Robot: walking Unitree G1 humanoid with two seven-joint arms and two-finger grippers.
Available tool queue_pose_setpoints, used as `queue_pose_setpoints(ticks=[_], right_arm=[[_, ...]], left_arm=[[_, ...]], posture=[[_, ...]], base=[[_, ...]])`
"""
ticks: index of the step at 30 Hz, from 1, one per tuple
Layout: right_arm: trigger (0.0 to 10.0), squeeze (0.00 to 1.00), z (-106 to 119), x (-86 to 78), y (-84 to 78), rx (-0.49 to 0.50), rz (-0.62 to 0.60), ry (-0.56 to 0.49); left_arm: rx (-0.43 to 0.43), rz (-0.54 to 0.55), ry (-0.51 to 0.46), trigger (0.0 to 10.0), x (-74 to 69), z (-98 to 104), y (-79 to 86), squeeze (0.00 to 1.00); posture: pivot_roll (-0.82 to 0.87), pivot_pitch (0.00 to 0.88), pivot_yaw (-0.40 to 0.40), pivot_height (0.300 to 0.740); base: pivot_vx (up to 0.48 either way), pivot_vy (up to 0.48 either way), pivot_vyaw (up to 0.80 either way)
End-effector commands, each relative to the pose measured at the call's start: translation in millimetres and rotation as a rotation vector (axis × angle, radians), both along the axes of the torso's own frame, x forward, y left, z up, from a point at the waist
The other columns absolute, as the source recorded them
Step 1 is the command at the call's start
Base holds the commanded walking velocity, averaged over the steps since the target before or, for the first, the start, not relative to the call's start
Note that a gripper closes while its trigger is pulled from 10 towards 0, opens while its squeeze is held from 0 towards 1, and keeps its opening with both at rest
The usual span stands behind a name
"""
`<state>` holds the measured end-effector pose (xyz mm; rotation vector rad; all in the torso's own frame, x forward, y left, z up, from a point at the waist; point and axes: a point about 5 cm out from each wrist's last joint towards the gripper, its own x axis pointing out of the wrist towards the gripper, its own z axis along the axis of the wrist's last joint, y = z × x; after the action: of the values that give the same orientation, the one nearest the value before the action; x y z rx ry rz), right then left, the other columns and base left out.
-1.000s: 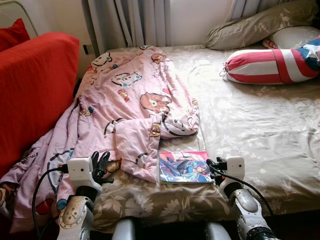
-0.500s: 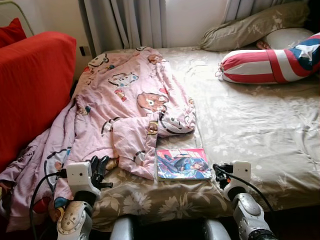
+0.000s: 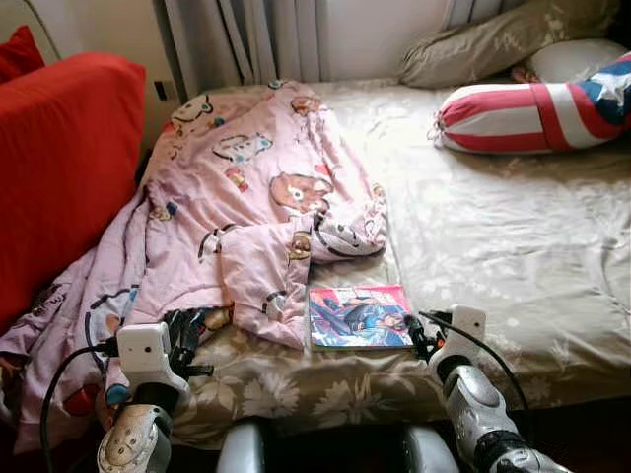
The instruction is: Clean up the room
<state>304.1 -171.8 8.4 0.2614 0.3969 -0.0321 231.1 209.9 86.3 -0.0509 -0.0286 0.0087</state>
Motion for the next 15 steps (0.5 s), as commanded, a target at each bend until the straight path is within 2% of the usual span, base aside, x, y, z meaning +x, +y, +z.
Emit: queue_pose_setpoints(ticks=[1,5,9,13,15], right_arm=[[10.0,0.0,-2.9,-0.8,3.4,0.027,-0.016,0.03],[10.0,0.0,-1.3,1.2,5.2,0.022,-0.018,0.03],[10.0,0.0,1.7,3.1,12.0,-0.036,0.045,0.001],[10.0,0.0,-1.4,-0.2,11.4,-0.07,0.066,0.009],[10.0,0.0,-4.3,-3.7,8.5,-0.077,0.064,0.014]], left_arm=[[0.017,0.0,0.01,10.0,-2.5,2.3,2.4,0.0],[0.021,0.003,0.016,10.0,-5.8,3.8,3.5,0.0],[0.021,0.005,0.026,10.0,-6.5,2.7,2.7,0.0],[0.014,0.002,0.027,10.0,-4.6,1.8,-0.3,0.0],[0.009,0.001,0.027,10.0,-4.2,2.1,-2.0,0.0]], posture=[[0.19,0.093,0.024,0.577],[0.19,0.114,0.027,0.577],[0.18,0.128,0.027,0.577],[0.18,0.132,0.024,0.577],[0.18,0.132,0.022,0.562]], base=[[0.0,0.0,0.0],[0.0,0.0,0.0],[0.0,0.0,0.0],[0.0,0.0,0.0],[0.0,0.0,0.0]])
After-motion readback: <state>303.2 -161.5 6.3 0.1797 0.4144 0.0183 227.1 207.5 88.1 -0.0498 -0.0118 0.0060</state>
